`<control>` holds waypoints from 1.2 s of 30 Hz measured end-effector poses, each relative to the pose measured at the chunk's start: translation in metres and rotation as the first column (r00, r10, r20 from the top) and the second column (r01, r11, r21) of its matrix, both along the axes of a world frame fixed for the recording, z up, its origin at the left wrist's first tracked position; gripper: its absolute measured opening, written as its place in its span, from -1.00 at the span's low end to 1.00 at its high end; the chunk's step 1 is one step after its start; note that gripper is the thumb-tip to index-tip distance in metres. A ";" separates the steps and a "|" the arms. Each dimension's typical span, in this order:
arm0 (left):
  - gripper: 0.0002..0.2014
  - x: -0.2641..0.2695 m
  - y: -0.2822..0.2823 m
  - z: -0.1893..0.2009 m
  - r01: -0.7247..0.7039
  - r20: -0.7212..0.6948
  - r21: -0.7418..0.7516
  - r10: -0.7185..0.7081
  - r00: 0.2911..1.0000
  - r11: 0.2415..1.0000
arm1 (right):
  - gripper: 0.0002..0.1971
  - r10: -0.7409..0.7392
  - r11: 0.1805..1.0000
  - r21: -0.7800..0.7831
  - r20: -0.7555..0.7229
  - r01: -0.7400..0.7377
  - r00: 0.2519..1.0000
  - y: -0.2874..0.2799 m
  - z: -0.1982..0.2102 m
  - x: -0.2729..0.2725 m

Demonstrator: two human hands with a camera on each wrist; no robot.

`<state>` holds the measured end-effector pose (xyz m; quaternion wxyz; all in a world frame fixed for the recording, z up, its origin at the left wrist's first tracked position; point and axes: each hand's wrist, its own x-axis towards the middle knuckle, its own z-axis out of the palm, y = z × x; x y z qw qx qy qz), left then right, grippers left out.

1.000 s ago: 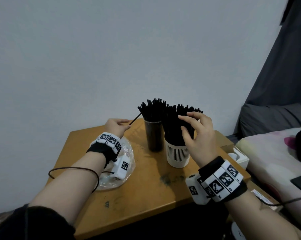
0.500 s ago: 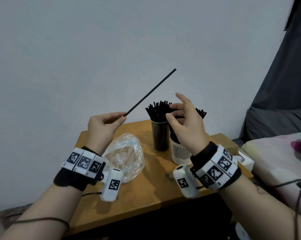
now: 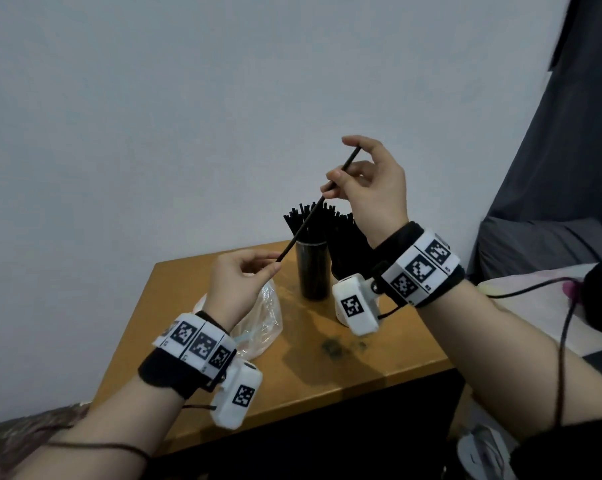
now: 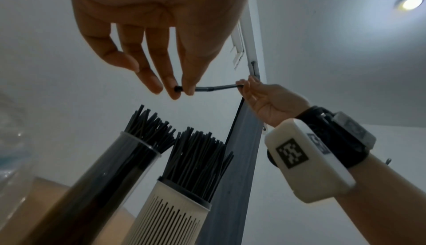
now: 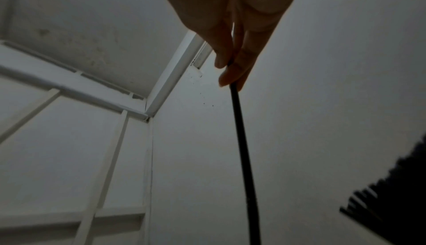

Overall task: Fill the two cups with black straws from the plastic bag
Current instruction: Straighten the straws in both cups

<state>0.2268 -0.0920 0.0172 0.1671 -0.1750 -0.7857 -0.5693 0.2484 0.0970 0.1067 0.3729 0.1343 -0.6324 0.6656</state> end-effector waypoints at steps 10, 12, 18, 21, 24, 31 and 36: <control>-0.32 -0.080 0.059 -0.023 -0.043 0.471 -0.010 0.042 0.881 0.999 | -0.71 -0.146 0.942 0.276 -0.168 0.189 0.975 0.012 0.042 -0.034; -0.20 -0.090 0.069 -0.026 -0.050 0.511 -0.021 0.054 0.858 0.999 | -0.74 -0.158 0.929 0.314 -0.135 0.194 0.978 0.012 0.045 -0.044; -0.14 -0.110 0.085 -0.036 -0.037 0.471 0.122 -0.025 0.882 0.992 | -0.81 -0.143 0.923 0.382 0.218 0.051 0.966 0.019 0.035 -0.085; -0.31 -0.116 0.085 -0.045 -0.059 0.462 0.131 -0.008 0.887 0.990 | -0.81 -0.177 0.884 0.467 0.279 0.027 0.944 0.023 0.029 -0.100; -0.39 -0.116 0.084 -0.048 -0.070 0.433 0.157 -0.005 0.901 0.985 | -0.82 -0.234 0.827 0.559 0.258 0.053 0.937 0.025 0.032 -0.106; -0.41 -0.117 0.082 -0.047 -0.056 0.392 0.112 0.008 0.920 0.992 | -0.77 -0.297 0.778 0.587 0.027 0.225 0.955 0.033 0.056 -0.104; -0.41 -0.113 0.077 -0.046 -0.056 0.380 0.097 0.015 0.925 0.994 | -0.76 -0.321 0.634 0.741 -0.008 0.221 0.947 0.023 0.052 -0.100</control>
